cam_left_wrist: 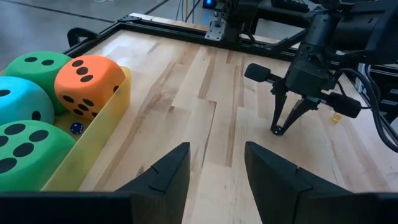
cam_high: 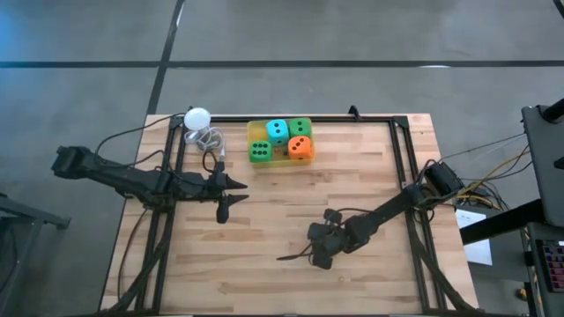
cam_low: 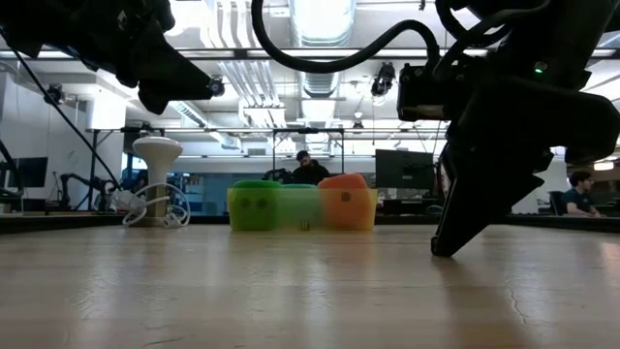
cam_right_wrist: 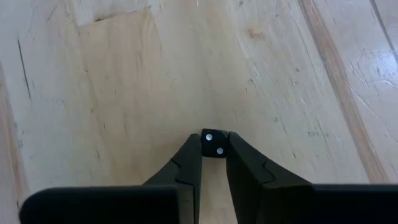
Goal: Pick & Place Dice
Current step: Put the black small die into the yellow bin
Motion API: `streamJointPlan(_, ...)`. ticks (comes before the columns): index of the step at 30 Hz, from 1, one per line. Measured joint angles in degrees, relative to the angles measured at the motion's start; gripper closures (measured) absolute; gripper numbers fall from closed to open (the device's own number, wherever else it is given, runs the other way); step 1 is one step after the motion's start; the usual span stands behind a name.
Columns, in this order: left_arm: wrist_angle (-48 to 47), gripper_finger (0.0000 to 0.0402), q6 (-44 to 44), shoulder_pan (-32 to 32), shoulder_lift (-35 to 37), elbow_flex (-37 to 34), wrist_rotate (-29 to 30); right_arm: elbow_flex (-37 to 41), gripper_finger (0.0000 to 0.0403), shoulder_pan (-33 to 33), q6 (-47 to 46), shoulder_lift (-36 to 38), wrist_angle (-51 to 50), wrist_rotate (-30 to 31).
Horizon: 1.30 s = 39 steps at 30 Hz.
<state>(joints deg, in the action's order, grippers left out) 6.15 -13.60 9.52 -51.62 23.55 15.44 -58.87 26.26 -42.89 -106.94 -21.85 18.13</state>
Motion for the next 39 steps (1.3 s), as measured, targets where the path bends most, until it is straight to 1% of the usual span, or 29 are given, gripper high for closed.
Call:
streamJointPlan(13,-0.01,0.0243,0.00,-0.01,0.00,0.00,0.00,0.26,0.0362,-0.08,-0.21,1.58,-0.96,-0.23)
streamJointPlan(23,0.00,0.0243,-0.37,-0.02,0.00,0.00,0.04,0.19,0.0362,-1.01,3.10,9.55,-2.44,-0.06)
streamJointPlan(31,-0.02,0.0242,-0.40,0.00,-0.01,0.00,0.03,0.15,0.0362,-5.49,8.67,15.98,-3.61,0.36)
streamJointPlan(39,0.00,0.0242,-0.37,-0.01,-0.01,0.00,0.04,0.09,0.0358,-13.02,16.11,18.35,-4.02,-0.79)
